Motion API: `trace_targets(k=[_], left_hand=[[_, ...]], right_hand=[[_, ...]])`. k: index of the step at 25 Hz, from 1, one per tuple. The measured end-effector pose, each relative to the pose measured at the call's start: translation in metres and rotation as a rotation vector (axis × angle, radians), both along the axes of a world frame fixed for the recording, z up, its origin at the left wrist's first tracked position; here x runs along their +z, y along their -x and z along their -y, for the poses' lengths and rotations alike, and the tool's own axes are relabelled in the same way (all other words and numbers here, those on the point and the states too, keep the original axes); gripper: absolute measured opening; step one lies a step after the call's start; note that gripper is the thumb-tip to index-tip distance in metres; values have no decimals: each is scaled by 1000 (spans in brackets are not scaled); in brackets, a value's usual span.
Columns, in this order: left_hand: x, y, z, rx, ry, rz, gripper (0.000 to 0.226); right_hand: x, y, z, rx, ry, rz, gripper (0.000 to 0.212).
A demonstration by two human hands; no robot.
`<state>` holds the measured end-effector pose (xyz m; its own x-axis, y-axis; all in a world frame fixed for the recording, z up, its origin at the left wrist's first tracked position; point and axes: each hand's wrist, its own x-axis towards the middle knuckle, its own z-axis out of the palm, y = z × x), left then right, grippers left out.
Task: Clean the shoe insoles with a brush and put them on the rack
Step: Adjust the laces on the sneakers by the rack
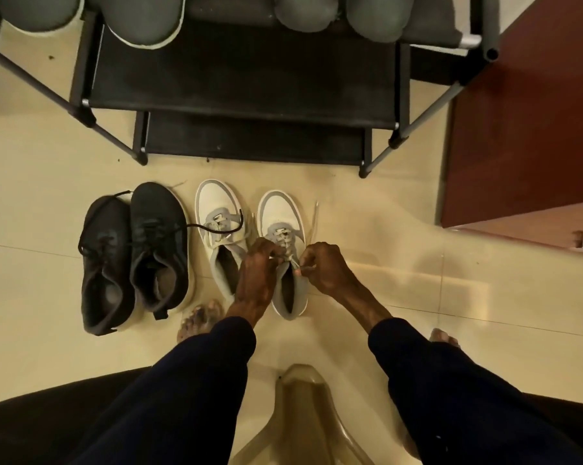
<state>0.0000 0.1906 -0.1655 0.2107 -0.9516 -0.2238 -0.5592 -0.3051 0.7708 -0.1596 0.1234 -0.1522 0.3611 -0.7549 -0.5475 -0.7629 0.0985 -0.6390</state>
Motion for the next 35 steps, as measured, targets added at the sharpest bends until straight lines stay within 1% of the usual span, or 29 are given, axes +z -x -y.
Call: trace_targets(k=[3, 5, 7, 9, 10, 12, 14, 15, 16, 17, 19, 20, 22, 25, 27, 29, 30, 33, 35], left_hand=[[3, 15, -7, -58, -53, 14, 13], [9, 24, -10, -190, -54, 65, 10], [14, 22, -13, -311, -35, 145, 4], [22, 14, -15, -305, -96, 120, 8], [26, 10, -14, -275, -154, 93, 9], [30, 2, -9, -257, -253, 74, 11], [33, -4, -1, -300, -308, 104, 15], [33, -8, 3, -320, -341, 101, 15], [35, -12, 7, -322, -377, 74, 16], [34, -17, 11, -297, -408, 19, 19], [31, -23, 16, -145, -406, -160, 26], [30, -22, 16, -36, -378, -273, 27], [26, -14, 16, 150, -326, -484, 30], [23, 7, 16, 428, -309, -803, 31], [19, 15, 18, 556, -293, -923, 32], [14, 17, 16, 562, -256, -979, 34], [13, 17, 13, 537, -233, -993, 32], [6, 15, 7, 447, -197, -1012, 20], [3, 18, 7, 375, -178, -977, 18]], right_hand=[[6, 18, -8, 110, -37, -31, 17], [11, 27, -15, 172, -13, -67, 13], [17, 34, -19, 120, 46, -103, 12], [31, 38, -20, 15, 67, -113, 12], [39, 37, -19, 3, 49, -118, 13], [42, 37, -16, 49, -26, -161, 12], [41, 39, -11, 159, -105, -278, 7], [43, 42, -8, 183, -143, -341, 7], [48, 46, -3, 156, -185, -340, 7], [53, 50, 0, 73, -232, -258, 11], [65, 55, 2, -218, -255, 48, 25], [67, 54, 1, -382, -226, 188, 28], [57, 45, -5, -636, -200, 386, 26], [41, 19, -17, -867, -342, 656, 24], [37, 6, -19, -972, -373, 769, 21], [31, -4, -19, -1040, -341, 746, 15], [26, -6, -20, -1031, -312, 703, 16], [17, -2, -23, -860, -201, 571, 23], [15, 3, -24, -767, -152, 499, 21]])
